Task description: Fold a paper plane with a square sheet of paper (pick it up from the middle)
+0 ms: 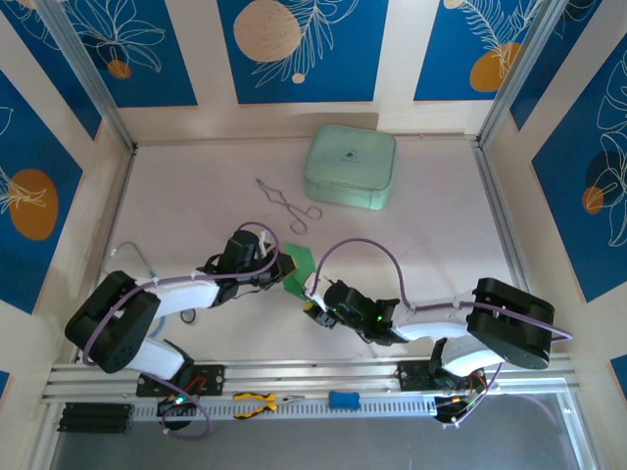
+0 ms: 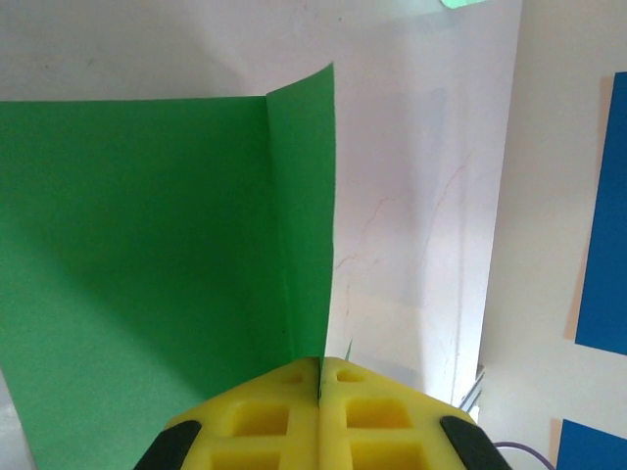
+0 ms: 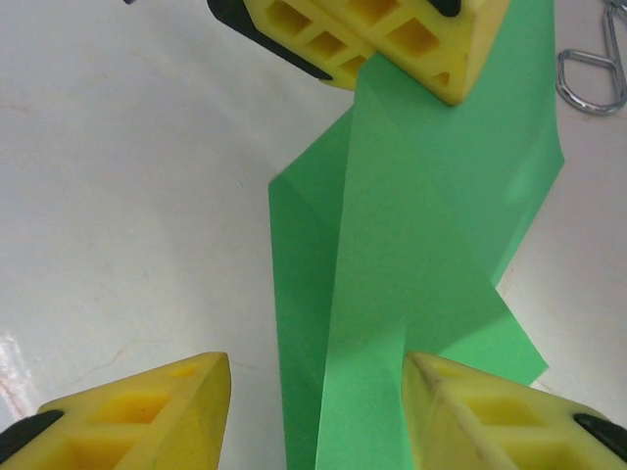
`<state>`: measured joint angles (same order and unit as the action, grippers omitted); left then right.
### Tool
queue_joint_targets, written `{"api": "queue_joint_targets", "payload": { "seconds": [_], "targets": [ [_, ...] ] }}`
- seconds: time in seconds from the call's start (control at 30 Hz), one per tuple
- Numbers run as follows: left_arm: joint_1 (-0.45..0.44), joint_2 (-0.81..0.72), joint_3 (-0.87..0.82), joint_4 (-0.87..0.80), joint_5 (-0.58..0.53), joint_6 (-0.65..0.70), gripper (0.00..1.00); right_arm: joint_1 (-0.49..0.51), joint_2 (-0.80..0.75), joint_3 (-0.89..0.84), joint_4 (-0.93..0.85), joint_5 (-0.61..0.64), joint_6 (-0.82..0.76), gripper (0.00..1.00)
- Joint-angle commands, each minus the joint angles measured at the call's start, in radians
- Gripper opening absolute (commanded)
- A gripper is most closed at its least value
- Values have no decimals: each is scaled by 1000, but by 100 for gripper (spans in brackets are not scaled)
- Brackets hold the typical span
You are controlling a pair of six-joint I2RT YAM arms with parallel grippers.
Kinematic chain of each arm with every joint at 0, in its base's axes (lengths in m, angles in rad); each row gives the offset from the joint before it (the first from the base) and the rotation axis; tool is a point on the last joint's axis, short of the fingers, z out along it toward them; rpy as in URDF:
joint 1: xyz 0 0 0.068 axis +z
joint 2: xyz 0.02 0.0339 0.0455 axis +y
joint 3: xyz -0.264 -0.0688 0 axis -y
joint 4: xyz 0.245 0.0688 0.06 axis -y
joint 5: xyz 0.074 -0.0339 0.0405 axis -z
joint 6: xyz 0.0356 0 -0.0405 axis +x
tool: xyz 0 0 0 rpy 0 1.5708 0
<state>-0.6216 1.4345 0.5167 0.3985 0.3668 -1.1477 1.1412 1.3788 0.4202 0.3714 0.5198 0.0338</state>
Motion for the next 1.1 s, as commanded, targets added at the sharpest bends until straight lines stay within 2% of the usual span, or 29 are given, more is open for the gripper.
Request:
{"api": "queue_joint_targets", "payload": {
  "seconds": [0.0,0.13,0.23,0.5,0.63,0.77,1.07],
  "targets": [
    [-15,-39,-13,-42,-46,-10,0,-6,-30,-21,49,-30,-12,50],
    [-15,-41,-1,-61,-46,-4,0,-28,-80,-68,123,-89,8,50],
    [-17,-43,-1,-61,-47,-5,0,-37,-85,-58,93,-116,0,50],
    [-18,-37,7,-71,-37,2,0,0,27,12,77,-31,-116,50],
    [-19,-26,14,-71,-31,2,0,22,95,29,131,76,-148,49],
    [-19,-23,14,-73,-32,2,0,32,117,38,123,129,-132,44],
    [-19,-15,19,-76,-35,1,0,43,140,53,92,155,-85,30]
  ]
}}
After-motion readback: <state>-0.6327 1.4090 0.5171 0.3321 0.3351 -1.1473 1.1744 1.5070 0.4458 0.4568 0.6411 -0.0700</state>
